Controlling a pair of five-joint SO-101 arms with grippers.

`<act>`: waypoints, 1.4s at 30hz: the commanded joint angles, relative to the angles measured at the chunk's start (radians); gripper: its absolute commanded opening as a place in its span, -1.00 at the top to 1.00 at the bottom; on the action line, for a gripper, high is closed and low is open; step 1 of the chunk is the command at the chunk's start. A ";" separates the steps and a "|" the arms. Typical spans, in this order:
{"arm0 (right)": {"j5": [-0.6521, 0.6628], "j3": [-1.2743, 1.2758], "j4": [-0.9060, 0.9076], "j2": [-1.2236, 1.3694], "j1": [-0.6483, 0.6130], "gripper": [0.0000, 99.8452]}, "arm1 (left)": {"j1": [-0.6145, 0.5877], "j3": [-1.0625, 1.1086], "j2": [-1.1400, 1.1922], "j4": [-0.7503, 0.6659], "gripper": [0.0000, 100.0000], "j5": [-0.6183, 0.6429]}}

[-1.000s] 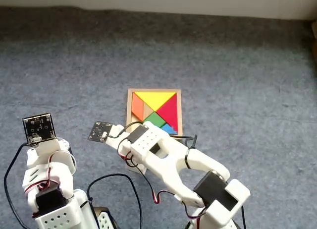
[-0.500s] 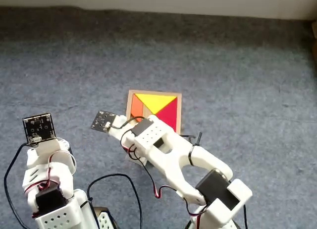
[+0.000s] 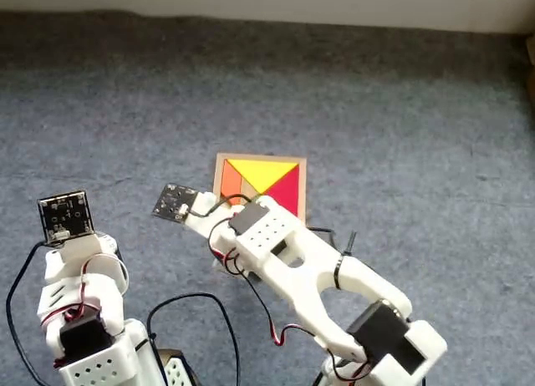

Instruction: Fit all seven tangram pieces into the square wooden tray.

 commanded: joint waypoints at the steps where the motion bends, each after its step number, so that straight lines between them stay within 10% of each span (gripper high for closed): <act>1: 0.006 0.018 -0.054 -0.070 0.028 0.57 | -0.010 -0.007 -0.039 -0.018 0.94 -0.006; 42: -0.235 -0.188 0.197 0.165 -0.050 0.56 | -0.010 -0.005 -0.039 -0.020 0.94 -0.008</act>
